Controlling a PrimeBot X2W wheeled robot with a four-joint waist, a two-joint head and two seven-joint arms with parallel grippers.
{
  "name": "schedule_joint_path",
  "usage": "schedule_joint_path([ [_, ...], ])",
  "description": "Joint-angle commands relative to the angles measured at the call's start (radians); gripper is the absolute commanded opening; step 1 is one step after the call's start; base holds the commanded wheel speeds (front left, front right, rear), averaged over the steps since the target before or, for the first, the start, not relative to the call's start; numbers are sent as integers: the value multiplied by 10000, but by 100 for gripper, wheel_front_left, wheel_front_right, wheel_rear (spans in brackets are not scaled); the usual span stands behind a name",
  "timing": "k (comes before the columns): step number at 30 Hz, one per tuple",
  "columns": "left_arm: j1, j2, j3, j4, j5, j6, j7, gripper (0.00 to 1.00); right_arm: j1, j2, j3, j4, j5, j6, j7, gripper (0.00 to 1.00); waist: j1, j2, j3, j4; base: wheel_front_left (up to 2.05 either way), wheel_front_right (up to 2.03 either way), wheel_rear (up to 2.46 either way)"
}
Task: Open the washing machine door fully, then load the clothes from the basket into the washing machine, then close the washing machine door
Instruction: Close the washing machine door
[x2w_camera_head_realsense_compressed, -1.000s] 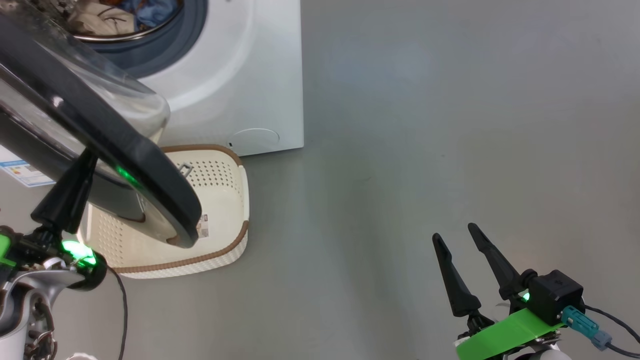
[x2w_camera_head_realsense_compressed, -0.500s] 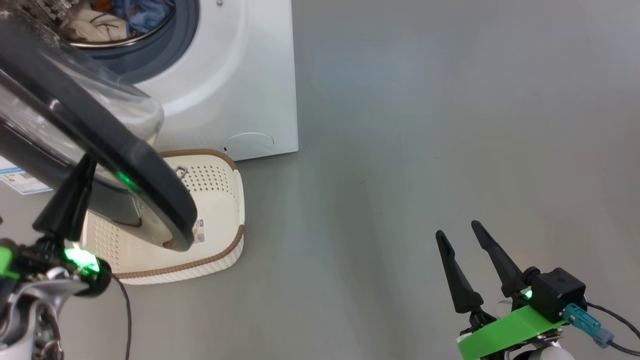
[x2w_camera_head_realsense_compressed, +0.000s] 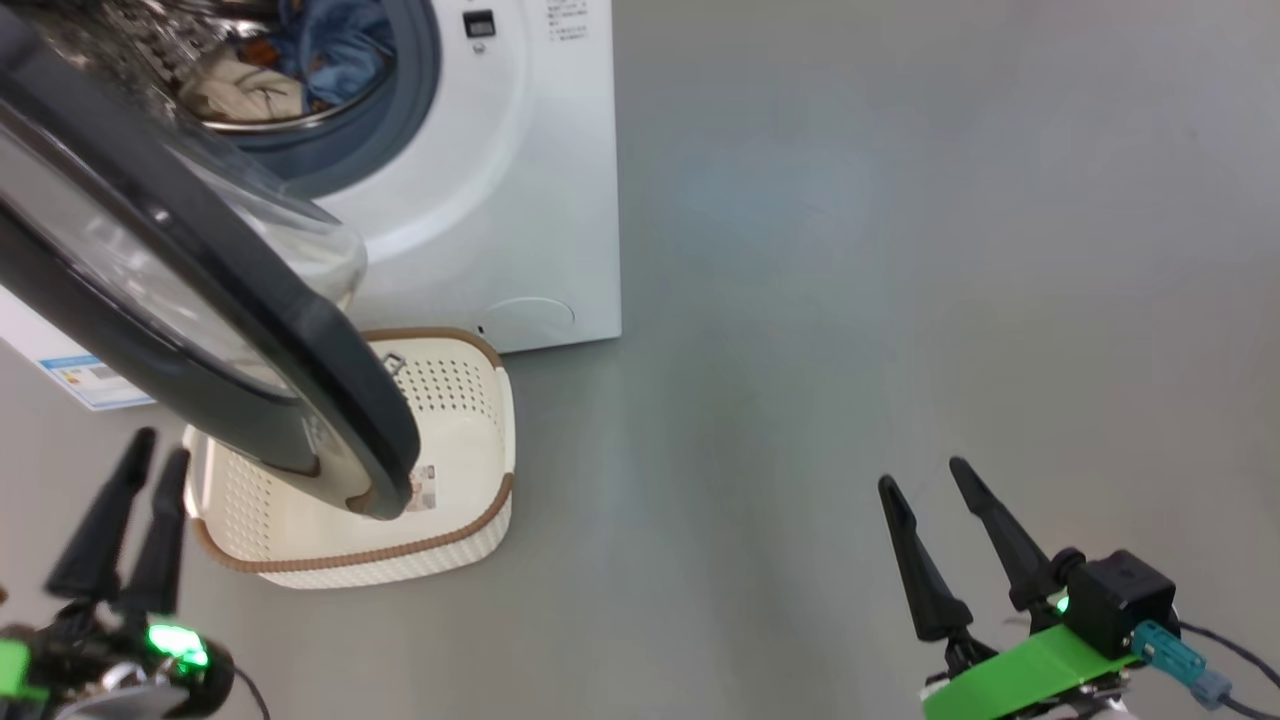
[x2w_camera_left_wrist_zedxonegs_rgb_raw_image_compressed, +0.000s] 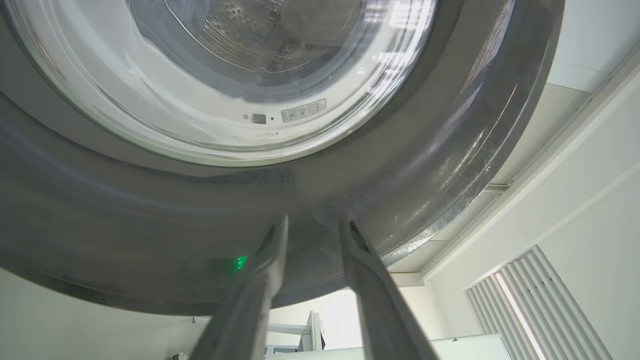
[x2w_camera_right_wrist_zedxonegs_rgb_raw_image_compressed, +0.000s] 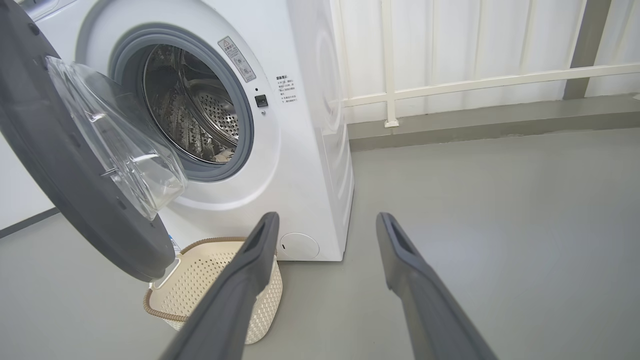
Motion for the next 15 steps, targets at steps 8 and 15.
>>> schedule_joint_path([
  [8,773,-302,869,-1286,838,-110,-776,100,316,32,168,-441,-49,16,142,100,0,-1,-386,321,0,0,0],
  [15,1191,-385,791,-2259,3313,-110,-2581,100,455,46,90,-552,-72,16,219,100,0,-1,-486,491,0,0,0],
])
